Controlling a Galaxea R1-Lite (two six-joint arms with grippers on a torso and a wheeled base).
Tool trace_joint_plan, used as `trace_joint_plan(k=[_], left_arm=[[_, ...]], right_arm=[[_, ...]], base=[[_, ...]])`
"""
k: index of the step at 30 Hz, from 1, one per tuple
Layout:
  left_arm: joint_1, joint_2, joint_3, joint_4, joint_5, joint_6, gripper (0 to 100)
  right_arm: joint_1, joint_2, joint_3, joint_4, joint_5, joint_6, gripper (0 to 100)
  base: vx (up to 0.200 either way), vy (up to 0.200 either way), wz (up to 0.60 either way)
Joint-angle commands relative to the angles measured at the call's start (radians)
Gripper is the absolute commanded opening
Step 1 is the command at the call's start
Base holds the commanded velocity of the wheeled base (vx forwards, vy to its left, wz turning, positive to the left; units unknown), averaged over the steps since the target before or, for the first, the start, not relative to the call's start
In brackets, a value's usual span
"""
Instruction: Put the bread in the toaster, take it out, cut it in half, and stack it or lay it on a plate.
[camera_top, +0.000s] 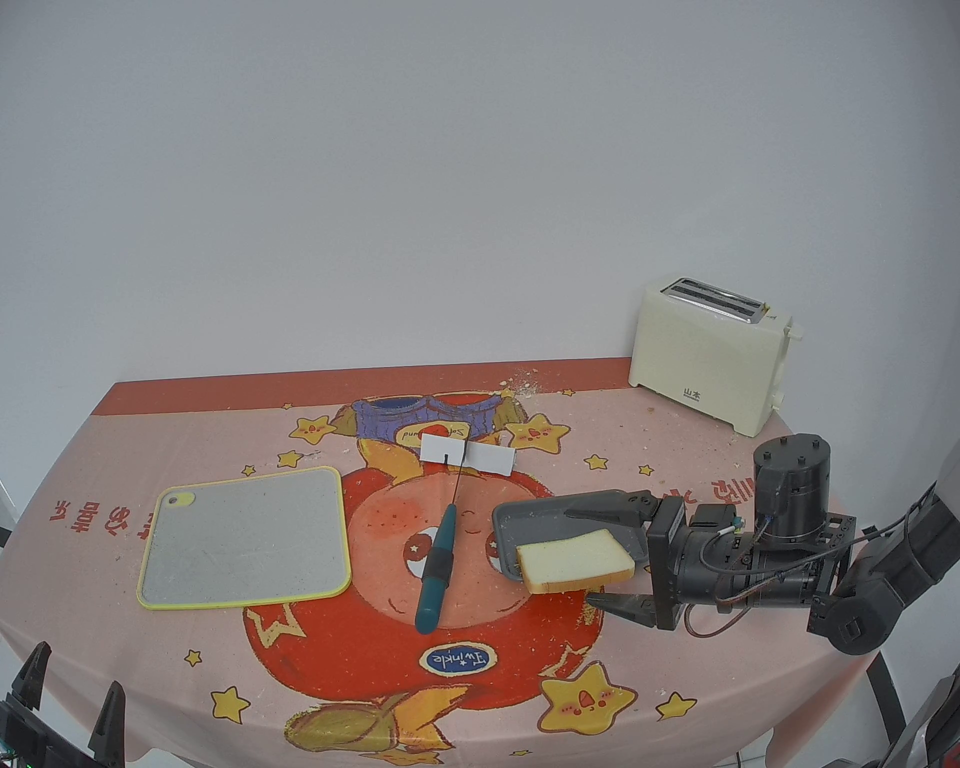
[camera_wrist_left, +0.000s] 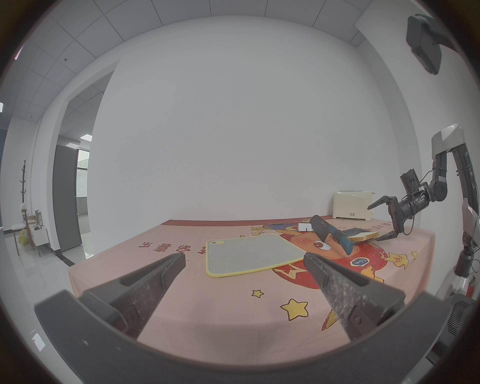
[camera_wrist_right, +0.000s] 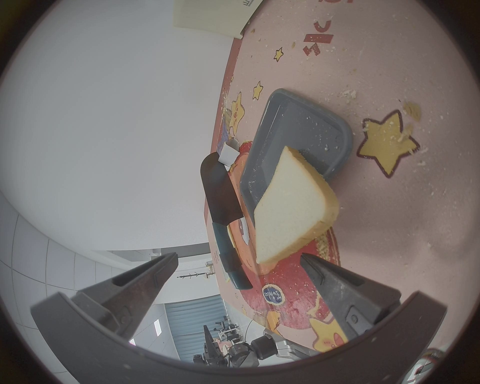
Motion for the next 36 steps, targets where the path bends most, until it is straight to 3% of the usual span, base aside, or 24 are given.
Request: trace_joint_plan(k=[1, 24, 25, 36], left_arm=[[0.0, 0.002, 0.018, 0.0, -0.001, 0.0, 100], [0.0, 0.002, 0.018, 0.0, 0.001, -0.002, 100], [0.0, 0.002, 0.018, 0.0, 0.001, -0.003, 100], [0.0, 0.002, 0.018, 0.0, 0.001, -0.006, 100]], right_arm=[[-0.009, 0.02, -0.012, 0.0, -0.001, 0.001, 100], [-0.027, 0.077, -0.049, 0.002, -0.007, -0.001, 100], [-0.027, 0.077, -0.049, 0.002, -0.007, -0.001, 0], [-0.001, 0.087, -0.041, 0.011, -0.007, -0.009, 0]], base=[[0.0, 0.0, 0.0], [0.0, 0.0, 0.0], [0.0, 0.0, 0.0], [0.0, 0.0, 0.0]])
